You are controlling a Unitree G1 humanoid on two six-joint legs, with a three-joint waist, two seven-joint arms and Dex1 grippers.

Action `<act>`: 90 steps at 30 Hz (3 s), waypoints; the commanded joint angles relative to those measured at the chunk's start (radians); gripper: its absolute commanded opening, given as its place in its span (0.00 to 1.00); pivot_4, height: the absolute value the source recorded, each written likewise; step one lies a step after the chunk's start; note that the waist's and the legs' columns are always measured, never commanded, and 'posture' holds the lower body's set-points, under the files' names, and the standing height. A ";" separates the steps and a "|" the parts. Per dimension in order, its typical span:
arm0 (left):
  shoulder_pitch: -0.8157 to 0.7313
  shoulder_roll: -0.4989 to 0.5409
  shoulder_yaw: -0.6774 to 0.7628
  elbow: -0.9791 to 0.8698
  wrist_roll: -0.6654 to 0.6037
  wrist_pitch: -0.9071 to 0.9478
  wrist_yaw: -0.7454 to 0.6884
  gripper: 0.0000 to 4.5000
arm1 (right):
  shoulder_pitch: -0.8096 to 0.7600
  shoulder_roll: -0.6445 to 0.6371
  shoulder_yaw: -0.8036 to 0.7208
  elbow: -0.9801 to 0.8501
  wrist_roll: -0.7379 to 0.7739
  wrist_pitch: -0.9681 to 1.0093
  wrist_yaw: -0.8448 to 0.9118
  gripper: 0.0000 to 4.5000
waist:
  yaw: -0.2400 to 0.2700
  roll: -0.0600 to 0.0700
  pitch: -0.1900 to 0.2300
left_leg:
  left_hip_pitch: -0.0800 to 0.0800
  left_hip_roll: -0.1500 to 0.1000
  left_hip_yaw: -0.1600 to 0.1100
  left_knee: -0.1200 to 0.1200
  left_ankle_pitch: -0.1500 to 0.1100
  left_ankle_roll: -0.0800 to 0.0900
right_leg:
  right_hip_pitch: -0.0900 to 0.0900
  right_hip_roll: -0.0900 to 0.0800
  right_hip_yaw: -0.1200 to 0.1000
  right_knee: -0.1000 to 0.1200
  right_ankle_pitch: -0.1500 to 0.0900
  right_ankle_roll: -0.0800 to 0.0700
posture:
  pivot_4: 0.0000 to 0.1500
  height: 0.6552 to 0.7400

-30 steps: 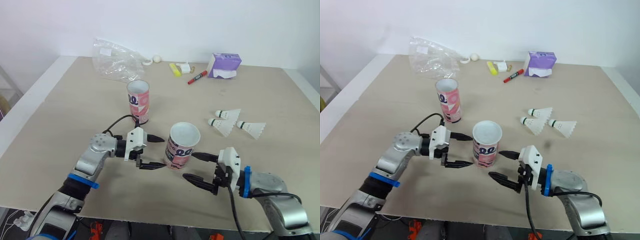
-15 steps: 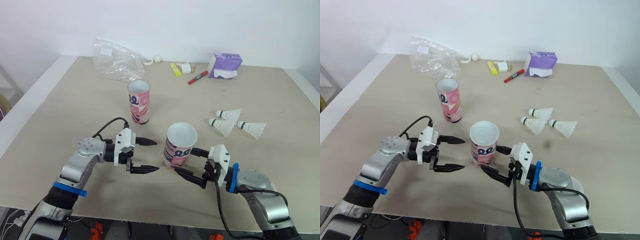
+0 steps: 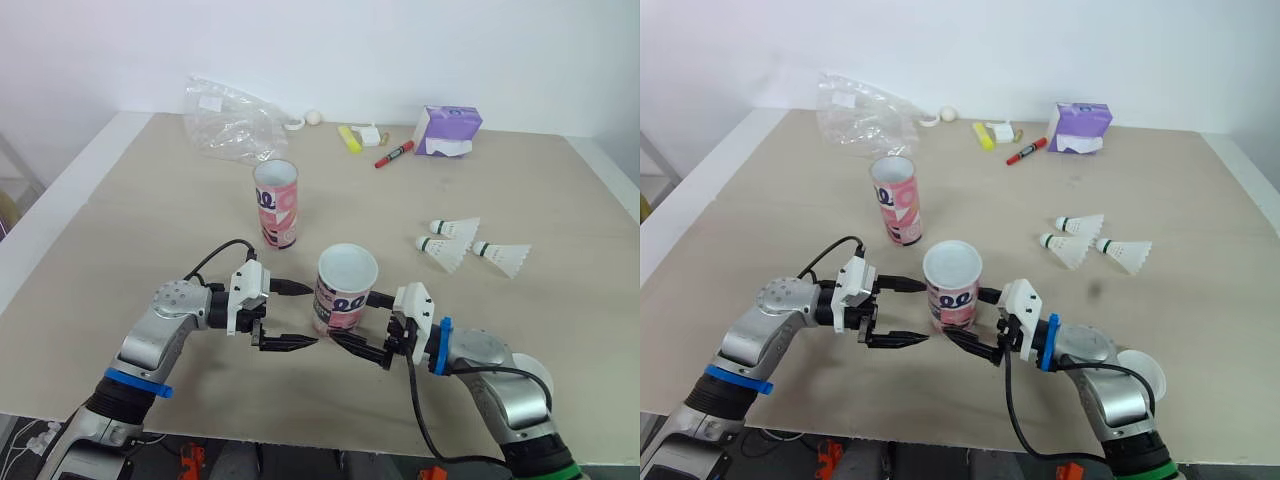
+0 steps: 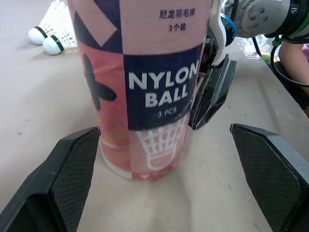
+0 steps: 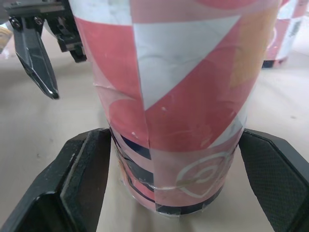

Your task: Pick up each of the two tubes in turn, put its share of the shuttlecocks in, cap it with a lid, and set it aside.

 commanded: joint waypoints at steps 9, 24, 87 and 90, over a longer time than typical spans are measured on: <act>0.001 -0.010 -0.009 -0.030 0.005 -0.010 0.020 1.00 | -0.063 0.029 0.031 0.030 -0.015 -0.030 0.007 0.98 | 0.001 0.000 0.000 | 0.000 0.000 0.000 0.000 0.000 0.000 | 0.000 0.000 0.000 0.000 0.000 0.000 | 1.00 1.00; 0.005 -0.018 -0.008 -0.005 0.019 -0.030 0.016 1.00 | -0.104 0.061 0.067 0.049 -0.011 -0.013 0.022 0.98 | 0.001 0.000 0.000 | 0.000 0.000 0.000 0.000 0.000 0.000 | 0.000 0.000 0.000 0.001 0.000 0.000 | 1.00 1.00; 0.059 -0.078 0.005 -0.123 -0.044 -0.039 0.085 1.00 | 0.068 -0.271 -0.903 0.638 0.106 -0.051 -0.476 0.64 | -0.010 0.011 0.000 | 0.002 -0.001 -0.001 0.001 0.000 0.000 | 0.002 0.001 0.001 0.002 -0.001 0.000 | 1.00 1.00; 0.061 -0.078 0.003 -0.127 -0.041 -0.037 0.089 1.00 | 0.071 -0.264 -0.893 0.647 0.108 -0.053 -0.470 0.64 | -0.011 0.011 0.000 | 0.002 -0.002 -0.001 0.001 0.000 0.000 | 0.003 0.000 0.002 0.002 -0.002 0.000 | 1.00 1.00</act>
